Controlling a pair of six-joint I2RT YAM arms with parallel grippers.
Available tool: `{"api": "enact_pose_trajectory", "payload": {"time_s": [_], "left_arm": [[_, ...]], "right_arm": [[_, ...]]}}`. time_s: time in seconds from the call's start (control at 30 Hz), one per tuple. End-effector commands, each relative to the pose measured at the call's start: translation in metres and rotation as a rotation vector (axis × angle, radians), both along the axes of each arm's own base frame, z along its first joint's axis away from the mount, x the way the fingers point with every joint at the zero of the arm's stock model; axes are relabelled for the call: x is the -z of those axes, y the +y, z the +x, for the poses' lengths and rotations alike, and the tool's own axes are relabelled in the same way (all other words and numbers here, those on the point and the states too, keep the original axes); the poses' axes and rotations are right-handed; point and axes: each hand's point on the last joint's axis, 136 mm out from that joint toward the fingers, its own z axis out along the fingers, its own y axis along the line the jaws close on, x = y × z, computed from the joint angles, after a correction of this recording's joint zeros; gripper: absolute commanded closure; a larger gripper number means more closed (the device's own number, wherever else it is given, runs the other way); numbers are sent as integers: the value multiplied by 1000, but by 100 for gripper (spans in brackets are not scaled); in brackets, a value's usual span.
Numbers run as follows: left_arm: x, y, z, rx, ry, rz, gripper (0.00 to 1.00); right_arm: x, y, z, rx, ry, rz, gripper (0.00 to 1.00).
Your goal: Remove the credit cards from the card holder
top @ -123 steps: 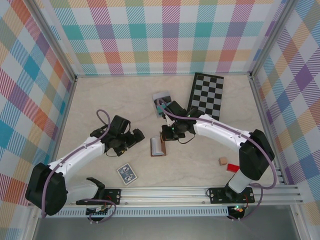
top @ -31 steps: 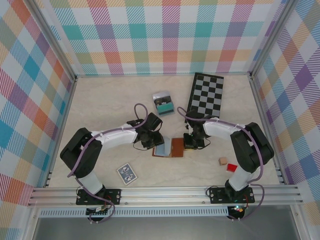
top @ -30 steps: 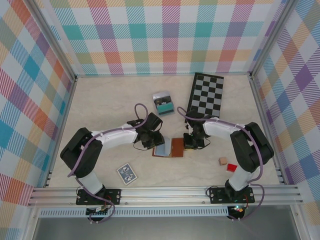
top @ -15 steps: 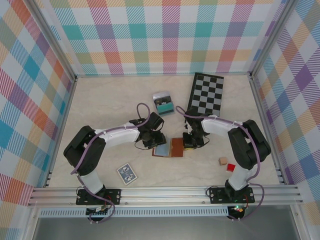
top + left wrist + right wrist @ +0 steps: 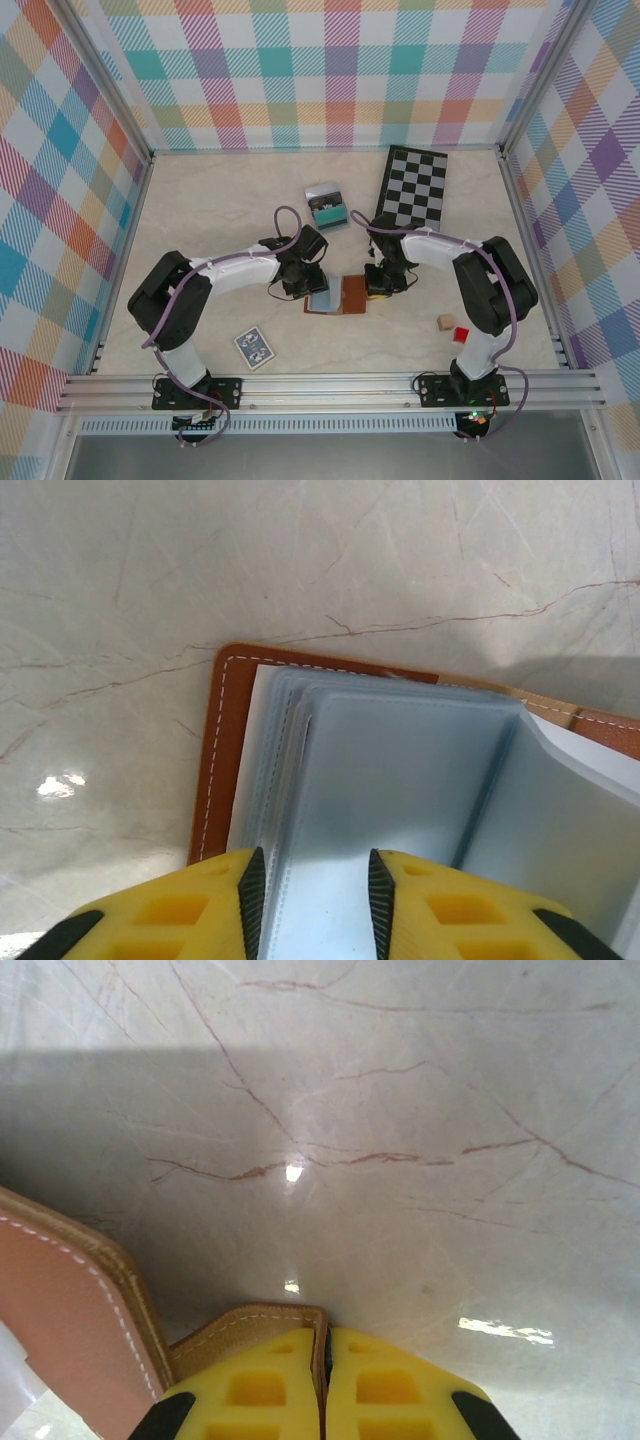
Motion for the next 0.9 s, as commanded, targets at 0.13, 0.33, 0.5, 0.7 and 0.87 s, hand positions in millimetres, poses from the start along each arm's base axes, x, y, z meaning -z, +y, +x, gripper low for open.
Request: {"api": "enact_pose_trajectory", "payload": {"time_s": [0.13, 0.33, 0.5, 0.7, 0.87], "left_arm": [[-4, -8, 3, 19, 10, -26, 69], [-1, -16, -1, 34, 39, -57, 66], [-7, -30, -3, 63, 47, -132, 66], [-19, -48, -4, 100, 45, -241, 61], [-31, -65, -2, 127, 28, -346, 57]], "right_arm": [[17, 2, 5, -16, -9, -9, 99], [17, 3, 7, -14, -10, -1, 99], [18, 5, 6, -17, -6, 5, 99], [19, 7, 8, -16, -6, 15, 99], [18, 9, 9, -17, -8, 22, 99]]}}
